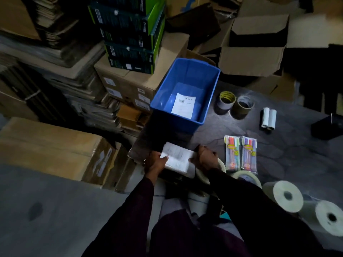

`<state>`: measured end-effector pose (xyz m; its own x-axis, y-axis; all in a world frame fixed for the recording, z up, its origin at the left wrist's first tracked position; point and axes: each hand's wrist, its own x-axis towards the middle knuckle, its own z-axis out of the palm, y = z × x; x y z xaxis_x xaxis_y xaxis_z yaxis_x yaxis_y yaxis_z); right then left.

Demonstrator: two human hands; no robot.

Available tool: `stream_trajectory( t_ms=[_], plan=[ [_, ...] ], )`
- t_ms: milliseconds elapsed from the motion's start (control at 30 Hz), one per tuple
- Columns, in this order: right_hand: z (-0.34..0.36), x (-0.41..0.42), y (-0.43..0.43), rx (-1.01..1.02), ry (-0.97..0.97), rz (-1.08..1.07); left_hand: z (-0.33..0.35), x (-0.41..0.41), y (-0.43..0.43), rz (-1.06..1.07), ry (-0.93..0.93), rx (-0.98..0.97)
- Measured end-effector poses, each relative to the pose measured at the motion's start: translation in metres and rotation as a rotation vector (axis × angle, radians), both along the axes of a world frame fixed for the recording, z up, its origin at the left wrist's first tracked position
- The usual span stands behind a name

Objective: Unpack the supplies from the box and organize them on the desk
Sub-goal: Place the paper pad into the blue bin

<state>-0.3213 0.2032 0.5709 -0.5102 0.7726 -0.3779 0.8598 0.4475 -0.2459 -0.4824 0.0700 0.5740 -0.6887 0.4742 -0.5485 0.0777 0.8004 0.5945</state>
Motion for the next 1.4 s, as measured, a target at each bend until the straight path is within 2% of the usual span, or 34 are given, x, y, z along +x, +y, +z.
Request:
stream_trajectory(
  t_ms=[200, 300, 533, 600, 667, 733, 800, 933, 1033, 1167, 1267, 1400],
  plan=[
    [0.001, 0.0, 0.001, 0.032, -0.063, 0.068, -0.027, -0.007, -0.001, 0.112, -0.186, 0.156],
    [0.003, 0.002, 0.002, 0.03, -0.046, 0.078, -0.004, 0.005, -0.003, 0.199, -0.27, 0.28],
    [0.01, 0.001, 0.009, -0.039, 0.175, 0.039, 0.007, 0.01, -0.003, 0.2, -0.129, 0.443],
    [0.01, 0.001, 0.011, -0.098, 0.351, 0.01, 0.013, 0.01, -0.002, 0.198, -0.107, 0.491],
    [0.016, -0.001, 0.008, -0.202, 0.62, -0.058, 0.019, 0.009, -0.001, 0.185, -0.075, 0.528],
    [0.024, -0.001, 0.001, -0.178, 0.813, -0.085, 0.027, 0.011, 0.0, 0.181, -0.071, 0.564],
    [0.033, -0.002, -0.006, -0.145, 0.961, -0.138, 0.034, 0.013, 0.003, 0.204, -0.083, 0.621],
    [0.05, -0.005, -0.018, -0.22, 1.2, -0.353, 0.048, 0.017, 0.006, 0.232, -0.143, 0.727],
    [0.067, -0.006, -0.019, -0.209, 1.263, -0.383, 0.064, 0.02, 0.007, 0.238, -0.133, 0.777],
    [0.086, -0.007, -0.014, -0.215, 1.219, -0.266, 0.087, 0.022, 0.013, 0.252, -0.138, 0.829],
    [0.099, -0.008, -0.009, -0.226, 1.187, -0.305, 0.106, 0.024, 0.019, 0.194, -0.083, 0.851],
    [0.123, -0.005, -0.001, -0.132, 1.187, -0.288, 0.123, 0.021, 0.036, 0.09, 0.017, 0.882]
  ],
)
